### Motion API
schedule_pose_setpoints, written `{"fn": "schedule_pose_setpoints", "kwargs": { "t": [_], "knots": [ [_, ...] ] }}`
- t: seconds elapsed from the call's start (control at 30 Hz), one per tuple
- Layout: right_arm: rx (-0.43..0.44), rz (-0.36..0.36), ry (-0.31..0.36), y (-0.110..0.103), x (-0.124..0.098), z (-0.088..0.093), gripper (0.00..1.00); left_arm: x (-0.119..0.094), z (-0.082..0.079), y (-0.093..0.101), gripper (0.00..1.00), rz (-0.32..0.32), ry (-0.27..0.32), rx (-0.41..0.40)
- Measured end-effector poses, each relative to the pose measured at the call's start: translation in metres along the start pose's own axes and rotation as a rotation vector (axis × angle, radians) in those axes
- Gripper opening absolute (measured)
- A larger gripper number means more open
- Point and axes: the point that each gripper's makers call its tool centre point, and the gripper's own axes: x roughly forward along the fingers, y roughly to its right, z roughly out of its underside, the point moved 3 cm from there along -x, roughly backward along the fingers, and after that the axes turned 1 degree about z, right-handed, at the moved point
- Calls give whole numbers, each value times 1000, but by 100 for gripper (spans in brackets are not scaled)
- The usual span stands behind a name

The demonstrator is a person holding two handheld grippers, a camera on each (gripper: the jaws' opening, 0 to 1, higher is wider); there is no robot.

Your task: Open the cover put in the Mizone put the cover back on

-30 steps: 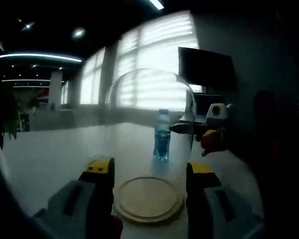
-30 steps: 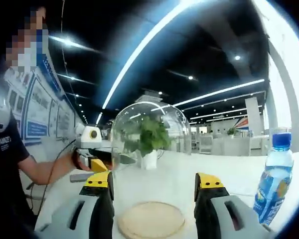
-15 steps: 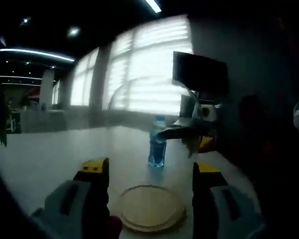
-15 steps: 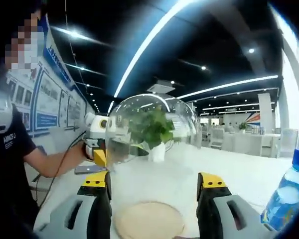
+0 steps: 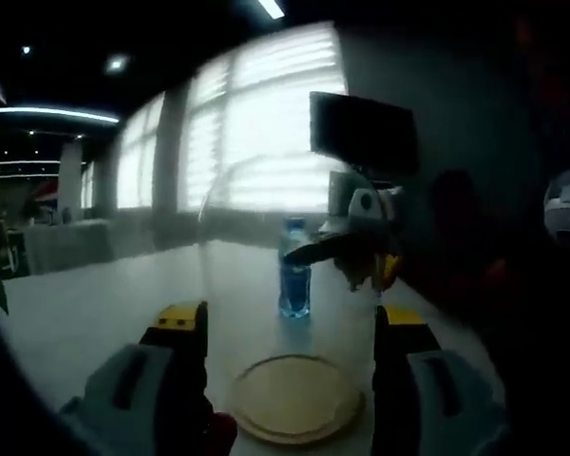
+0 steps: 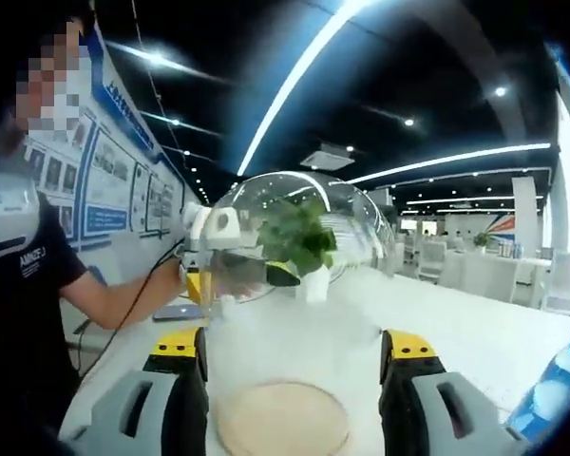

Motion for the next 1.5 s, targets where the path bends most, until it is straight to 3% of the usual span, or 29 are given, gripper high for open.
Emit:
{"fn": "schedule_pose_setpoints", "kwargs": {
  "t": [0.2,0.37,0.9,1.5],
  "knots": [
    [-15,-35,-70,2,3,-2,69,1,-1,-5,58,45,-18,12],
    [13,-58,-35,4,6,2,71,3,-3,-7,58,73,-49,-2],
    [89,-128,71,7,22,9,80,15,6,-9,66,128,26,-14],
    [101,-159,98,7,32,10,86,21,7,-8,70,151,73,-61]
  ]
}}
